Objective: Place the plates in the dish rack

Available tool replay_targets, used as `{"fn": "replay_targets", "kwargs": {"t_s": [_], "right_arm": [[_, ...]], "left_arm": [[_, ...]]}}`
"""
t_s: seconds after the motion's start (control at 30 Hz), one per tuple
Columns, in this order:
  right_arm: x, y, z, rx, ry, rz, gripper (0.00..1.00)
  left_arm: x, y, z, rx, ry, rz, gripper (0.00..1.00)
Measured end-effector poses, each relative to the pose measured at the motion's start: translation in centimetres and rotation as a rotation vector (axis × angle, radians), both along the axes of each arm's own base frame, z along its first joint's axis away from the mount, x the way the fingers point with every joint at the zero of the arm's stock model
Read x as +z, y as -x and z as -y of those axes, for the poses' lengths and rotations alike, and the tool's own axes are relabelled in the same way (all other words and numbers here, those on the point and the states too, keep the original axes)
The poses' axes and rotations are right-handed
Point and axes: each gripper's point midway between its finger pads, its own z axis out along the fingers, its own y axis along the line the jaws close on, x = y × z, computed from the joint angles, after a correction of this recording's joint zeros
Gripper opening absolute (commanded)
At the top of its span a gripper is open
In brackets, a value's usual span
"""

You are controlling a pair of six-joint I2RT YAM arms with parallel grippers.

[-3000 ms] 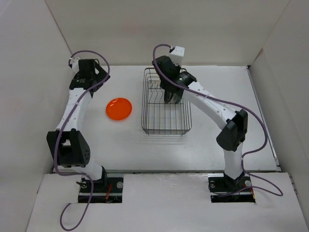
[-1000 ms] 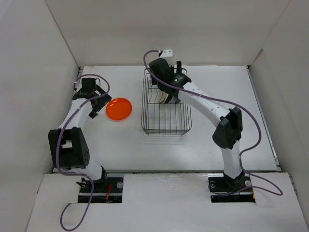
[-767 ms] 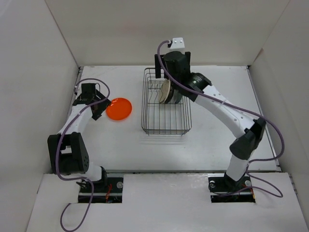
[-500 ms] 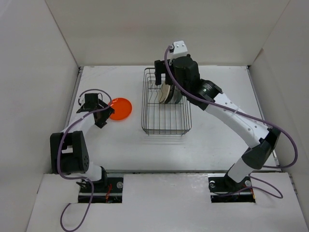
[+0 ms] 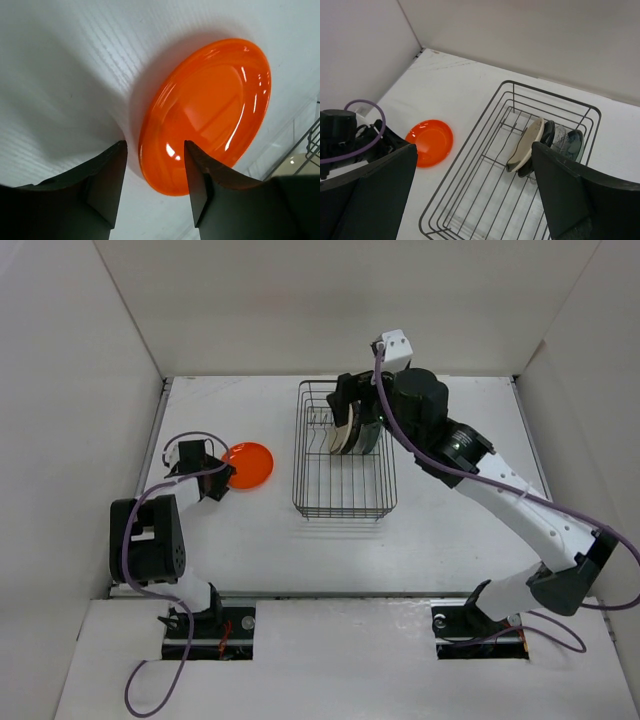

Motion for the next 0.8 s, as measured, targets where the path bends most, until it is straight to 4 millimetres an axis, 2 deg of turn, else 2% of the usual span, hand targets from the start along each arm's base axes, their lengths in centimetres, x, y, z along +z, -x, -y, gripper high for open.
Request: {"fn": "replay_targets", "kwargs": {"t_s": [0.17,0.23,0.33,0.37,0.4,0.57,0.7,0.8], "right_arm": [[1.2,1.2,1.0,0.009,-0.034,0.030,1.00],[1.4,1.6,1.4,0.011,-0.040,0.034,1.00],[1.8,2.1,1.8,0.014,-0.051,0.044,1.00],[1.9,2.3,1.9,0.014,-0.054,0.046,1.00],[2.1,2.5,2.1,0.014,-0.058,0.049,1.00],[3.3,3.2,2.9,0.014,-0.087,0.076,1.00],[3.3,3.3,2.7,0.028,-0.091,0.079,1.00],[2.8,3.2,1.7,0.080,-0.094,0.076,1.00]], "left_arm": [[-0.1,-1.9,0.1,0.022,0.030,0.024,0.38],[-0.3,-2.3,0.1,0.027,0.037,0.026,0.27],[-0.7,-2.6,0.0,0.039,0.045,0.015,0.19],[-0.8,-2.6,0.0,0.042,0.049,0.013,0.05],[-0.8,-2.7,0.0,0.047,0.051,0.010,0.00],[-0.6,-3.4,0.1,0.041,0.058,0.016,0.00],[-0.2,-3.3,0.0,0.038,0.049,0.018,0.00],[2.5,-2.8,-0.3,0.030,0.015,0.059,0.00]]}}
